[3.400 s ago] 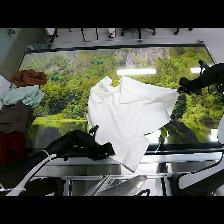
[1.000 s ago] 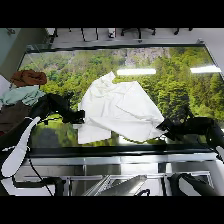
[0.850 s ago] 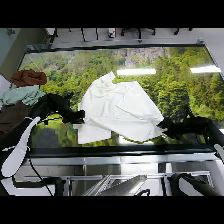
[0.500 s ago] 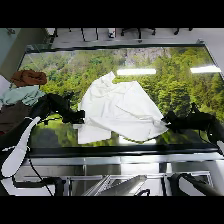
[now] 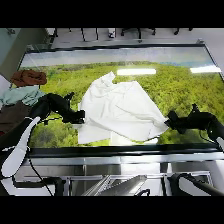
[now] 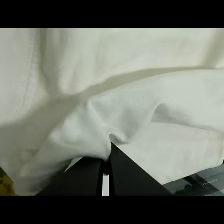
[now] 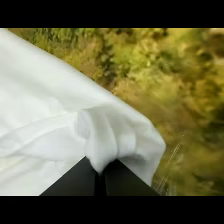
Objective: Fold the shirts.
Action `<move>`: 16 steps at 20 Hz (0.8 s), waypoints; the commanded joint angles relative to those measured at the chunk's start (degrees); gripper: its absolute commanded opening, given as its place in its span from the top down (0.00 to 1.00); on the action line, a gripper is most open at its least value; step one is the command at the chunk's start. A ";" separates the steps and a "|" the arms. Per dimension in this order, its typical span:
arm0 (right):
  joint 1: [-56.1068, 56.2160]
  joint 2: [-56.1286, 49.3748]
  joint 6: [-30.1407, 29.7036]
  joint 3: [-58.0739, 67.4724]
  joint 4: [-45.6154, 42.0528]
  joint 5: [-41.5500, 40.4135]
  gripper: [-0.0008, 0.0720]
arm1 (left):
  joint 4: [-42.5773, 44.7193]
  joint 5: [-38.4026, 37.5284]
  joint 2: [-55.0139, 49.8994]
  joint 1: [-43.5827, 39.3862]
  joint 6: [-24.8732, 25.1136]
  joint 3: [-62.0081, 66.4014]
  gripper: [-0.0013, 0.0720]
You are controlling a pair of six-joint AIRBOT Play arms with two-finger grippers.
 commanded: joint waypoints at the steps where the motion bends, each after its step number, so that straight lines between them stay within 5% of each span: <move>1: -0.07 1.46 -3.13 2.47 1.81 -5.66 0.96 | 0.02 -0.85 0.68 -0.02 -0.07 0.04 0.96; 7: -9.25 12.59 -11.06 28.98 18.93 -23.50 0.96 | -0.17 2.45 18.73 2.86 -2.73 14.88 0.96; 10: -15.10 16.72 -12.72 48.13 26.75 -24.98 0.96 | -0.02 0.83 30.60 5.66 -5.20 30.56 0.96; 16: -16.26 21.27 -14.67 73.72 26.64 -21.86 0.96 | 0.52 -2.01 44.13 9.44 -5.73 54.51 0.96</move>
